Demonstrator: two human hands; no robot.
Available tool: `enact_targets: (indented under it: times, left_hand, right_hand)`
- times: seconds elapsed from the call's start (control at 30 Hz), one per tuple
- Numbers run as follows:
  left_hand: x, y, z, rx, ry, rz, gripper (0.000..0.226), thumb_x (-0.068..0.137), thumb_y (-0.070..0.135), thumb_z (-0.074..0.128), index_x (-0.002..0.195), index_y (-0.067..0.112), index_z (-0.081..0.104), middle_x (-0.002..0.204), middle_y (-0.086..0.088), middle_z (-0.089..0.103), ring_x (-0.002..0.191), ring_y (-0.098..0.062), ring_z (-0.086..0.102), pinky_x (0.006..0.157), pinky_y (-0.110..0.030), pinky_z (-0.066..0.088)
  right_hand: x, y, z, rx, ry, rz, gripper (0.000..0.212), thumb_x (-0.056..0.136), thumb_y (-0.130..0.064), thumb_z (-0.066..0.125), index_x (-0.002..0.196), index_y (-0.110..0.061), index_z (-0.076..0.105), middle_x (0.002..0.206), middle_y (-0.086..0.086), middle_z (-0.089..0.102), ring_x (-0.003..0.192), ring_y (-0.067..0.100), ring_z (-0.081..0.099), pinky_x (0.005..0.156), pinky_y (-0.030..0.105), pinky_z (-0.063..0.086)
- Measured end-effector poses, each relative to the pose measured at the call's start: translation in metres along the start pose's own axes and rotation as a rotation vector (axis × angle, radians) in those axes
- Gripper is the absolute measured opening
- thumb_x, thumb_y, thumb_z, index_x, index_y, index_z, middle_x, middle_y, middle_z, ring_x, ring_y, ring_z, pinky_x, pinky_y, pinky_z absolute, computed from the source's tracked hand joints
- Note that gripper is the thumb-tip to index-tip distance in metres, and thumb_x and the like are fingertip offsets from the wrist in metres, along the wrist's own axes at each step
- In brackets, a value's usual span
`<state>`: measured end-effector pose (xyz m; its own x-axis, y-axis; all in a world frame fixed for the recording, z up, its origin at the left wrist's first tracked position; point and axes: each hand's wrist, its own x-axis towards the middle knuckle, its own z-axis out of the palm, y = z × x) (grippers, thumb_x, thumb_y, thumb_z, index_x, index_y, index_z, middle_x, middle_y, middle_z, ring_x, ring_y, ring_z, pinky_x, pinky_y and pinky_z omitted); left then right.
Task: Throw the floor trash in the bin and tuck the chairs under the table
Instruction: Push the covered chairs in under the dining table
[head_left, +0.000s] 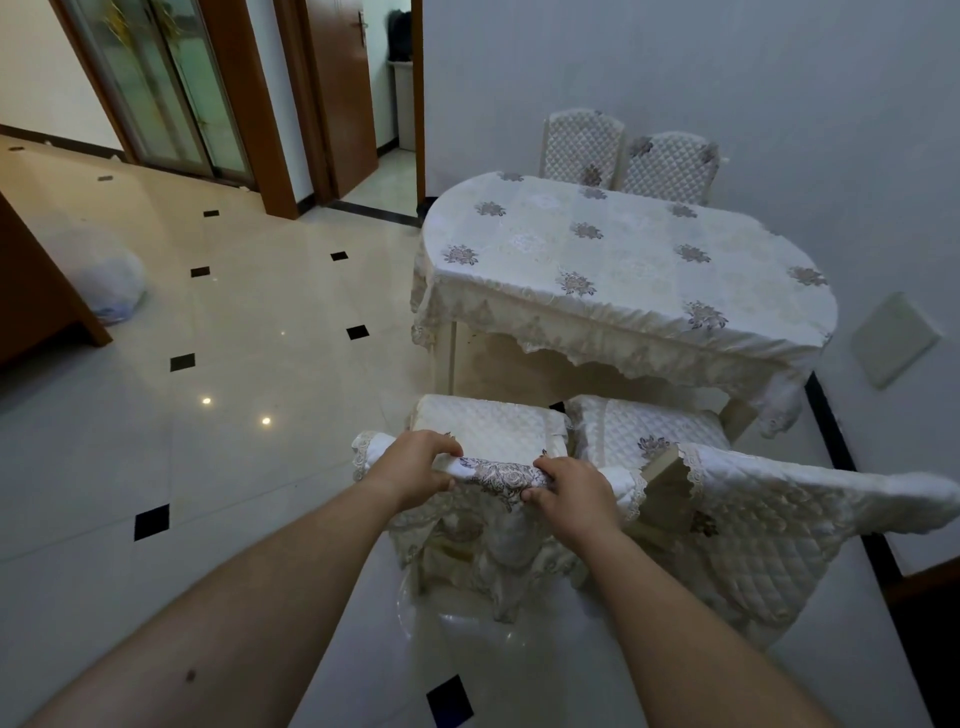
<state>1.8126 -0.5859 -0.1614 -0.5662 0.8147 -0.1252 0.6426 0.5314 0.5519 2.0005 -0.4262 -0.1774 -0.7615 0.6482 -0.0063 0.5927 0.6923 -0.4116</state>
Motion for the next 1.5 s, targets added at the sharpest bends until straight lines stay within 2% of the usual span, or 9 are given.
enact_targets:
  times: [0.1,0.27,0.53,0.67,0.83,1.1,1.23,1.37,1.5]
  left_hand:
    - [0.013,-0.006,-0.006,0.003,-0.016,0.014,0.045,0.077,0.02,0.084,0.12,0.023,0.072,0.127,-0.001,0.069,0.12,-0.022,0.059,0.1,-0.04,0.048]
    - [0.034,-0.012,-0.019,0.031,-0.045,0.05,0.047,0.076,0.019,0.084,0.122,0.022,0.072,0.126,-0.001,0.069,0.118,-0.021,0.06,0.098,-0.035,0.047]
    - [0.06,-0.015,-0.028,0.008,-0.063,0.078,0.043,0.077,0.017,0.083,0.119,0.022,0.073,0.123,-0.002,0.069,0.116,-0.022,0.06,0.097,-0.034,0.048]
    - [0.074,-0.014,-0.032,0.026,-0.088,0.107,0.036,0.077,0.017,0.083,0.112,0.022,0.075,0.11,0.0,0.071,0.105,-0.019,0.061,0.087,-0.032,0.047]
    - [0.093,-0.014,-0.037,0.063,-0.126,0.138,0.036,0.078,0.015,0.08,0.112,0.02,0.074,0.108,-0.001,0.071,0.104,-0.019,0.061,0.083,-0.032,0.046]
    - [0.121,-0.017,-0.043,0.047,-0.166,0.125,0.043,0.074,0.012,0.081,0.116,0.02,0.074,0.112,-0.001,0.071,0.105,-0.02,0.063,0.09,-0.038,0.052]
    - [0.129,-0.016,-0.045,0.062,-0.171,0.152,0.042,0.074,0.011,0.081,0.114,0.02,0.074,0.107,0.001,0.072,0.098,-0.017,0.062,0.081,-0.032,0.049]
    - [0.136,-0.018,-0.047,0.063,-0.181,0.16,0.047,0.073,0.011,0.082,0.118,0.02,0.073,0.111,0.002,0.071,0.102,-0.016,0.063,0.081,-0.028,0.046]
    - [0.145,-0.018,-0.052,0.077,-0.19,0.18,0.041,0.074,0.01,0.08,0.113,0.02,0.074,0.1,0.005,0.07,0.09,-0.012,0.058,0.069,-0.024,0.037]
  right_hand:
    - [0.008,-0.008,0.001,0.034,0.013,0.034,0.029,0.084,-0.04,0.074,0.105,-0.021,0.072,0.099,-0.003,0.07,0.099,0.024,0.059,0.082,0.039,0.05]
    - [0.022,-0.02,0.0,0.086,0.013,0.116,0.032,0.085,-0.035,0.076,0.111,-0.017,0.071,0.106,0.002,0.071,0.102,0.025,0.061,0.086,0.04,0.052]
    - [0.048,-0.021,0.004,0.18,-0.004,0.219,0.04,0.082,-0.035,0.08,0.12,-0.026,0.069,0.114,-0.001,0.071,0.101,0.022,0.064,0.087,0.038,0.054]
    - [0.056,-0.019,0.01,0.257,0.03,0.277,0.051,0.081,-0.033,0.083,0.129,-0.026,0.067,0.121,-0.001,0.069,0.106,0.02,0.064,0.092,0.041,0.054]
    - [0.072,-0.019,0.013,0.308,0.053,0.323,0.057,0.077,-0.035,0.085,0.13,-0.027,0.067,0.122,-0.002,0.069,0.106,0.018,0.065,0.094,0.042,0.055]
    - [0.094,-0.016,0.013,0.315,0.057,0.358,0.056,0.078,-0.034,0.085,0.131,-0.026,0.066,0.122,0.0,0.07,0.109,0.02,0.065,0.094,0.039,0.053]
    - [0.098,-0.017,0.013,0.272,0.065,0.368,0.054,0.079,-0.038,0.083,0.129,-0.03,0.066,0.119,0.0,0.069,0.109,0.023,0.064,0.093,0.041,0.053]
    - [0.101,-0.021,0.016,0.264,0.093,0.389,0.054,0.078,-0.039,0.083,0.129,-0.031,0.066,0.12,0.0,0.069,0.109,0.023,0.064,0.094,0.04,0.053]
    - [0.11,-0.021,0.018,0.267,0.096,0.385,0.055,0.078,-0.04,0.083,0.129,-0.03,0.066,0.123,0.0,0.069,0.113,0.023,0.063,0.096,0.042,0.053]
